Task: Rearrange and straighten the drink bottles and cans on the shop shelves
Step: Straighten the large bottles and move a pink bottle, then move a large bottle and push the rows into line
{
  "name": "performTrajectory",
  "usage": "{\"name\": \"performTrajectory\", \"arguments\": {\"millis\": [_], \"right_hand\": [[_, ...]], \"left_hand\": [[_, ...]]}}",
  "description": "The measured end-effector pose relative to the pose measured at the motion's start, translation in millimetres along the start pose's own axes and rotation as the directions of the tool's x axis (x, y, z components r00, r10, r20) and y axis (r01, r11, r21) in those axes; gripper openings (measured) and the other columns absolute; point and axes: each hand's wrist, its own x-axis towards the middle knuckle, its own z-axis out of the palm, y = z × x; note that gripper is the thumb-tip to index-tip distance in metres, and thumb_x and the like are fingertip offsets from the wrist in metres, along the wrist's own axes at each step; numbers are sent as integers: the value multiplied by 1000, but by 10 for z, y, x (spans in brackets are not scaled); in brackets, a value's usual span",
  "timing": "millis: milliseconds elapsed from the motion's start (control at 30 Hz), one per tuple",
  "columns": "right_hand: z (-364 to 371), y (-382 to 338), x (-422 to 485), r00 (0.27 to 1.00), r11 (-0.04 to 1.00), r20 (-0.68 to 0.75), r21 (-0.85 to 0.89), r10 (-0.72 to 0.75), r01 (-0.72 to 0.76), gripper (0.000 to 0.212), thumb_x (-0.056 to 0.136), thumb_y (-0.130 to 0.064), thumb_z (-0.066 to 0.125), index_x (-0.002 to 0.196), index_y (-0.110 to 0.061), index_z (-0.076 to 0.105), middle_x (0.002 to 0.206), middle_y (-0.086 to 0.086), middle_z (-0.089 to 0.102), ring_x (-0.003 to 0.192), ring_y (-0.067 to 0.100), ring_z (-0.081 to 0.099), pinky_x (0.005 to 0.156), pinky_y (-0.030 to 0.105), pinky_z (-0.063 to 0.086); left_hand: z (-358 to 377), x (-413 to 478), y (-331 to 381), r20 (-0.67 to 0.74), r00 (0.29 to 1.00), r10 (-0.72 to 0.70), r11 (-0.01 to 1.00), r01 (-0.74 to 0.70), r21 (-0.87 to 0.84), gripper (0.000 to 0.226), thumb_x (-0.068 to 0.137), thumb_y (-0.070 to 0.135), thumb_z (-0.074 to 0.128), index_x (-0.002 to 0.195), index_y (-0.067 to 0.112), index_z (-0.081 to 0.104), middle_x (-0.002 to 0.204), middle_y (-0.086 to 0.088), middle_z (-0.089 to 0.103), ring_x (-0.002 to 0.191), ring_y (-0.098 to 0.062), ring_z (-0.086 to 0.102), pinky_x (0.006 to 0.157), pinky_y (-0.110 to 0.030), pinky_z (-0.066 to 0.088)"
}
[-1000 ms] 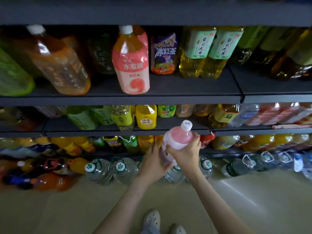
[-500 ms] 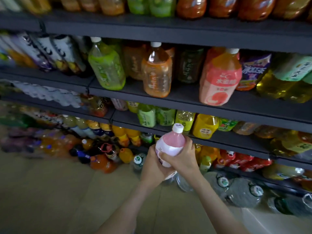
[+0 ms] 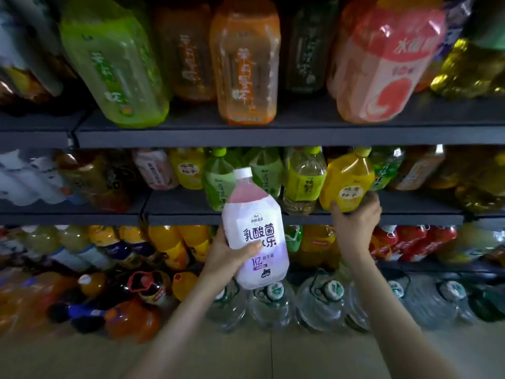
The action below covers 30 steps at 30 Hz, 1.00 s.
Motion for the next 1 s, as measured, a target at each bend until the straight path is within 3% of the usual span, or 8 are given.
{"name": "performTrajectory", "arguments": {"millis": [133, 333, 533, 767, 900, 1000], "right_hand": [[252, 273, 373, 991, 997, -120, 45, -57, 63, 104, 80, -26, 77, 152, -6, 4, 151, 23, 18, 138, 40, 18, 107, 46, 27], [573, 534, 722, 961, 974, -198, 80, -194, 214, 116, 76, -36, 80, 153, -8, -3, 153, 23, 17, 141, 40, 20, 108, 47, 30], [543, 595, 821, 961, 966, -173, 103, -218, 238, 120, 71, -35, 83, 151, 0, 0, 152, 22, 18, 141, 39, 20, 108, 47, 32], [165, 672, 329, 964, 979, -204, 71, -171, 189, 114, 69, -46, 81, 149, -4, 12, 148, 16, 29, 133, 38, 37, 98, 51, 39], [113, 604, -17, 964, 967, -138, 85, -226, 239, 115, 67, -50, 82, 149, -4, 15, 148, 14, 32, 132, 35, 38, 100, 52, 40], [266, 451, -298, 961, 952, -83, 141, -263, 273, 122, 55, -60, 83, 146, -8, 22, 141, 12, 42, 128, 34, 45, 97, 57, 45]], "left_hand": [[117, 316, -352, 95, 988, 120, 990, -113, -81, 64, 46, 33, 79, 105, 16, 63, 89, 3, 75, 80, -13, 72, 60, -24, 55], [192, 653, -742, 157, 926, 342, 932, -314, -180, 58, 46, 36, 75, 99, 17, 65, 88, 0, 75, 78, -17, 72, 58, -26, 55], [281, 746, -945, 140, 863, 486, 863, -448, -235, 58, 46, 35, 76, 100, 18, 66, 93, -3, 75, 83, -21, 72, 61, -30, 57], [92, 639, -861, 82, 838, 539, 826, -507, -247, 59, 41, 37, 75, 97, 20, 66, 88, 0, 75, 78, -18, 72, 57, -29, 57], [-220, 647, -793, 35, 818, 574, 803, -554, -217, 62, 43, 38, 75, 101, 20, 64, 89, 2, 75, 80, -17, 72, 57, -28, 56], [-543, 657, -765, 8, 803, 596, 787, -581, -208, 56, 47, 30, 76, 101, 19, 64, 89, 2, 75, 79, -16, 72, 58, -27, 57]]}}
